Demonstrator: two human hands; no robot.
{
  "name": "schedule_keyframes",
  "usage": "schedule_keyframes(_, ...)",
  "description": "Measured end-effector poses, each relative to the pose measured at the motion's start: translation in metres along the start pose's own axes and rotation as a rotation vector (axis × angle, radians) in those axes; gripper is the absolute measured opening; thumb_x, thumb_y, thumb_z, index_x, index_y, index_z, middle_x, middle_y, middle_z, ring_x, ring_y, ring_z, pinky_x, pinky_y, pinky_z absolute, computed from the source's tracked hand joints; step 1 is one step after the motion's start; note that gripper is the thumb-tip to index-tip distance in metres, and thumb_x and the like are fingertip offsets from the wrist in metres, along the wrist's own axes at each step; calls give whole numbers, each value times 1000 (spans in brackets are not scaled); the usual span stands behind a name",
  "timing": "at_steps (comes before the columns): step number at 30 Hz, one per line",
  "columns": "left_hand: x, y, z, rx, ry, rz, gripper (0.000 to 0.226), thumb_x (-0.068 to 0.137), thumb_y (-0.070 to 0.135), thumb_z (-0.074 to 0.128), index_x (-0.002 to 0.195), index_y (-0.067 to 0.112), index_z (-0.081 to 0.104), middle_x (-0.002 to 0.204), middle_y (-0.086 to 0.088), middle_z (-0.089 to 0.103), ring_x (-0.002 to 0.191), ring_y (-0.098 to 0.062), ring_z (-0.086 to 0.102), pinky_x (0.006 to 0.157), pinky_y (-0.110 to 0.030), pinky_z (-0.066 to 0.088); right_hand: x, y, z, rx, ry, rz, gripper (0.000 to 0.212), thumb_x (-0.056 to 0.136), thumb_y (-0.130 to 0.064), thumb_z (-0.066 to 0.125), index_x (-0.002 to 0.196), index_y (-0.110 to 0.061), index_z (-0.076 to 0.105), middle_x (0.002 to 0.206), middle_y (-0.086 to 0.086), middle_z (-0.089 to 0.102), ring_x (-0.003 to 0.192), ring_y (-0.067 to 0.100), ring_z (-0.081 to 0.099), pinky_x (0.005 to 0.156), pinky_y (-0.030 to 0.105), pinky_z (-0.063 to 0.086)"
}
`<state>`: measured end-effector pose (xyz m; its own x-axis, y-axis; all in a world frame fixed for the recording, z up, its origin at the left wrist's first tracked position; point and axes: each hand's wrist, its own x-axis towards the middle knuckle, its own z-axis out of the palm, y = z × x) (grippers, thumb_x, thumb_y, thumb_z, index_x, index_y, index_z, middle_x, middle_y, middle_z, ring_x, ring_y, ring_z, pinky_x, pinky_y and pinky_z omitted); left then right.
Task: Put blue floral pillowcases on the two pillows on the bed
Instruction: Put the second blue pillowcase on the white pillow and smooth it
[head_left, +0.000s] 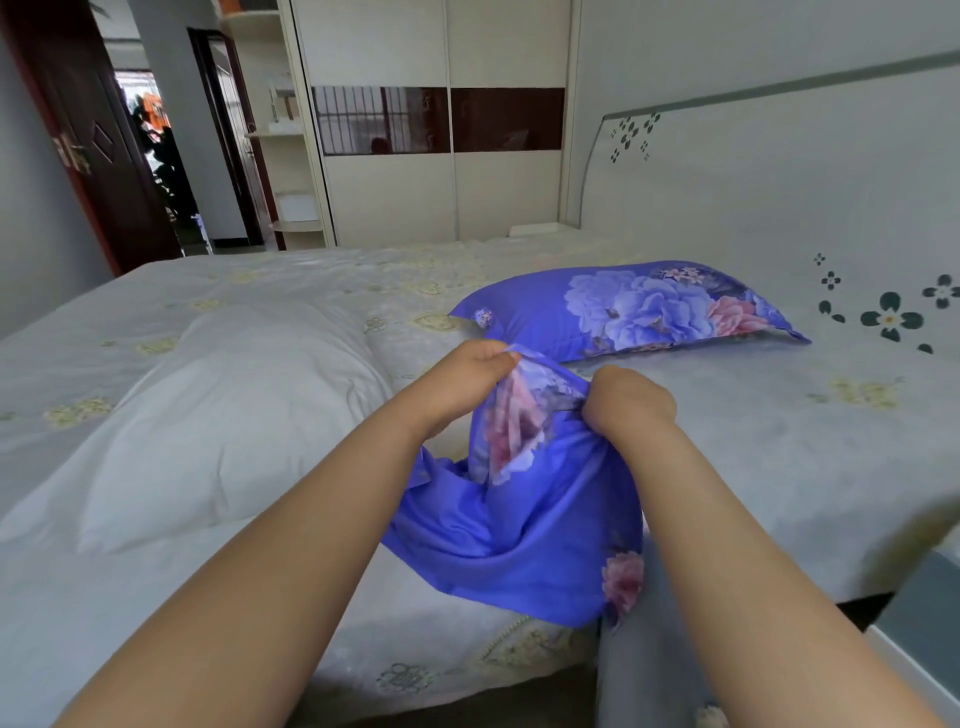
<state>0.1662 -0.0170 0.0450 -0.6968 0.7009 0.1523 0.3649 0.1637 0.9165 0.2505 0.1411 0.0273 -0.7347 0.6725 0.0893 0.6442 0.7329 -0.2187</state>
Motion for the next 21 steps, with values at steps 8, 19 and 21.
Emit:
schedule_keyframes(8, -32, 23, -30, 918, -231, -115, 35, 84, 45, 65, 77, 14, 50, 71, 1, 48, 67, -17, 46, 57, -27, 31, 7, 4, -31, 629, -72, -12, 10, 87, -8, 51, 91, -5, 60, 83, 12, 57, 76, 28, 56, 61, 29, 41)
schedule_keyframes(19, -53, 39, -85, 230, 513, -8, 25, 86, 1, 46, 72, 11, 63, 70, -5, 60, 70, -16, 52, 55, -23, 39, -26, -38, -59, 249, -573, -509, 31, 80, -42, 70, 94, -14, 70, 91, 3, 72, 84, 19, 68, 75, 30, 55)
schedule_keyframes(21, -59, 42, -94, 476, 629, 58, 20, 82, 9, 52, 65, 18, 58, 70, -1, 60, 73, -18, 55, 62, -26, 41, -14, -48, -59, -55, -379, -468, 30, 81, -39, 68, 96, -13, 64, 94, 4, 67, 86, 23, 64, 71, 28, 49)
